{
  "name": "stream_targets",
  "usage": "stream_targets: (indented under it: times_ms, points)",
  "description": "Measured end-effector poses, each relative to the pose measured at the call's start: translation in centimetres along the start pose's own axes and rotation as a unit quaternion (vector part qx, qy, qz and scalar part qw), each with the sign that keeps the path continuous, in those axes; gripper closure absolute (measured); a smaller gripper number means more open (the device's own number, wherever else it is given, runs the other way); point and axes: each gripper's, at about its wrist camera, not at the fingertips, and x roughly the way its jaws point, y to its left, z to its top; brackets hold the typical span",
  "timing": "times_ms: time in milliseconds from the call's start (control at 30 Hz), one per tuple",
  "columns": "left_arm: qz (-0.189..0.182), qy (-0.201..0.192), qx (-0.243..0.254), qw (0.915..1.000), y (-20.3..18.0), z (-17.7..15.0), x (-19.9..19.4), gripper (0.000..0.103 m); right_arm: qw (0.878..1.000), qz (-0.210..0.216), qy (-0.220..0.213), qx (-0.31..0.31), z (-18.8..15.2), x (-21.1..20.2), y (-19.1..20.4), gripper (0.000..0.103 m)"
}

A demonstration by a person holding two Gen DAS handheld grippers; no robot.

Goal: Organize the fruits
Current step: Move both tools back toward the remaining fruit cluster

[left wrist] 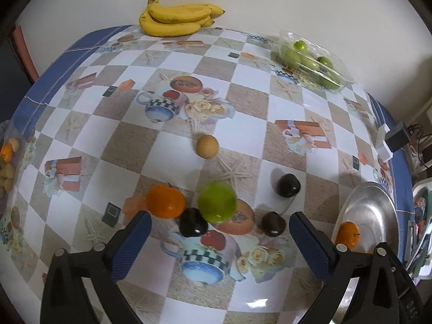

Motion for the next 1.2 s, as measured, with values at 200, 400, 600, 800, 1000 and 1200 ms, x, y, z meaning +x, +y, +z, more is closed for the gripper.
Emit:
stream_targets:
  times_ms: [200,400,600,800,1000,1200]
  points:
    - [0.005,0.003,-0.007,1.0000,1.6,0.8,0.2,0.000,1.000,-0.009,-0.002,-0.018,-0.1,-0.1,1.5,0.000]
    - [0.011,0.003,-0.014,0.9998,3.0,1.4,0.1,0.000,0.999,-0.019,-0.006,-0.038,0.1,-0.3,3.5,0.000]
    - [0.011,0.010,-0.040,0.9991,5.3,1.9,0.6,0.000,0.999,-0.001,0.003,-0.051,0.3,0.2,6.1,0.000]
    - [0.016,-0.002,-0.065,0.9977,8.3,2.6,0.3,0.000,0.997,0.016,0.008,-0.075,0.1,0.7,9.4,0.000]
    - [0.013,-0.018,-0.089,0.9958,10.9,3.5,-0.3,0.000,0.994,0.037,0.014,-0.101,-0.2,1.4,12.8,0.000]
    - [0.012,-0.025,-0.092,0.9954,12.3,4.0,-0.3,0.000,0.992,0.046,0.027,-0.115,-0.8,2.5,14.8,0.000]
